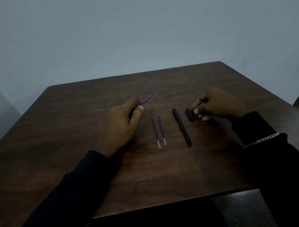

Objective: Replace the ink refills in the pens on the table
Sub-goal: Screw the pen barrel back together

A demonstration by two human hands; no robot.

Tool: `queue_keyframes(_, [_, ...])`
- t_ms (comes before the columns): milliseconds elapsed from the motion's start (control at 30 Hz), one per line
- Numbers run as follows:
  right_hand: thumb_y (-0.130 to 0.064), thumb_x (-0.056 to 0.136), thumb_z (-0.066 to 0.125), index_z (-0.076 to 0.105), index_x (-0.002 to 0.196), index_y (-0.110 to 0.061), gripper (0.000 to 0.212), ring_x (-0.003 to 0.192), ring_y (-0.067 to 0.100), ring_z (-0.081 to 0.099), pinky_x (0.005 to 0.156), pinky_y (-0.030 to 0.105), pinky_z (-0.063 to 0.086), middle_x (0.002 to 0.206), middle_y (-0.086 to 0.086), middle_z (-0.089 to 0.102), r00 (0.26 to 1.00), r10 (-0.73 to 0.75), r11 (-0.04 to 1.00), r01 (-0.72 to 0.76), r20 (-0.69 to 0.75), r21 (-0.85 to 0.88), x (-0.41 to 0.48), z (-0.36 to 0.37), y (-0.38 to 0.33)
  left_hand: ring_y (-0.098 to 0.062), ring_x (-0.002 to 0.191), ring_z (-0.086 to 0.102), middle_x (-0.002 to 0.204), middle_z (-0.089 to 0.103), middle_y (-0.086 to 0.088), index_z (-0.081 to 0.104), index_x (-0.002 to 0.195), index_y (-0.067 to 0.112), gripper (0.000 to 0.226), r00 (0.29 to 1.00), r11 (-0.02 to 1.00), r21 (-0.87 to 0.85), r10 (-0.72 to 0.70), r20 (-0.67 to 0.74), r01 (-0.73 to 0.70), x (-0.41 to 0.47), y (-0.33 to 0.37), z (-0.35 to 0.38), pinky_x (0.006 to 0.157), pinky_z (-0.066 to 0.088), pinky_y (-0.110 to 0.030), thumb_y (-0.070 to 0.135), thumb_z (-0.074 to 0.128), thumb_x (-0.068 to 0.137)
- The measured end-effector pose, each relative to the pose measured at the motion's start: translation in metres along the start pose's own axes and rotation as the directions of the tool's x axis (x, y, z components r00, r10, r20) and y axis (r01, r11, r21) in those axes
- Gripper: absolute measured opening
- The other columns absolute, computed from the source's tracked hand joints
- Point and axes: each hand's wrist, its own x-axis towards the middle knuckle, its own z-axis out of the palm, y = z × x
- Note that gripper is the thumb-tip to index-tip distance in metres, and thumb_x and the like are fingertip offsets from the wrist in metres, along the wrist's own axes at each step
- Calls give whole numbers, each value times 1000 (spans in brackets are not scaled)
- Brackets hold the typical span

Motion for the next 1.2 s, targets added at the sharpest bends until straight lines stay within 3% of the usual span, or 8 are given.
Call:
queue_keyframes(100, [-7, 93, 71, 73, 98, 1, 10, 67, 18, 69, 57, 25, 57, 83, 16, 73, 998, -33, 999, 32, -55, -17, -3, -1, 0, -15, 55, 48, 61, 49, -1, 57, 86, 21, 22, 1000, 1000, -6, 11, -8, -11, 0, 0, 0, 54, 38, -37, 23, 54, 108])
queue_keyframes(167, [-16, 94, 71, 74, 95, -5, 12, 63, 18, 67, 62, 29, 56, 78, 11, 72, 977, -114, 994, 112, -179, -20, -5, -2, 0, -13, 54, 47, 61, 49, 1, 57, 87, 22, 22, 1000, 1000, -3, 21, -9, -21, 0, 2, 0, 54, 37, -35, 24, 53, 108])
queue_keyframes(267, [-24, 95, 70, 74, 95, -17, 8, 68, 15, 67, 64, 27, 57, 80, 7, 72, 926, -210, 950, 270, -315, 160, -13, 1, -11, -17, 55, 49, 61, 51, -4, 58, 87, 18, 22, 1000, 1000, -9, 14, 3, -14, 0, 3, 2, 54, 38, -39, 22, 53, 109])
queue_keyframes(433, [-21, 92, 74, 75, 109, -12, 19, 77, 16, 71, 69, 25, 61, 90, 9, 75, 919, -373, 875, 394, -127, 281, -22, 18, -53, -19, 55, 50, 63, 52, -5, 58, 87, 16, 23, 1000, 1000, -30, 9, -3, -9, 1, 6, 3, 53, 40, -42, 19, 53, 109])
queue_keyframes(600, [-9, 88, 77, 74, 100, -2, 14, 78, 22, 74, 67, 26, 60, 90, 23, 75, 882, -467, 775, 439, -55, 455, -19, 45, -79, -14, 53, 47, 60, 49, 3, 57, 86, 21, 23, 999, 999, -49, 16, -44, -18, -1, 9, 1, 53, 35, -33, 16, 54, 108])
queue_keyframes(933, [1, 91, 69, 72, 99, 3, 8, 65, 12, 69, 61, 21, 56, 76, 12, 74, 889, -439, 631, 408, -130, 660, -21, 66, -79, -10, 54, 48, 61, 49, 8, 62, 89, 11, 20, 998, 997, -50, 60, 4, -59, -2, 15, 2, 55, 31, -18, 12, 55, 108])
queue_keyframes(1100, [-2, 97, 63, 68, 93, -4, 7, 74, 14, 73, 61, 21, 55, 89, 11, 76, 887, -420, 575, 423, -191, 700, -20, 61, -78, -11, 54, 47, 61, 46, 9, 57, 85, 19, 24, 998, 997, -55, 56, 11, -56, -2, 17, 1, 54, 29, -16, 13, 56, 108])
queue_keyframes(1200, [-8, 101, 59, 64, 97, -7, 6, 79, 19, 76, 62, 22, 55, 94, 11, 79, 904, -368, 500, 389, -217, 774, -17, 54, -75, -15, 56, 50, 63, 52, 2, 60, 87, 18, 22, 999, 998, -53, 45, 29, -44, 0, 10, -2, 53, 34, -23, 18, 54, 108])
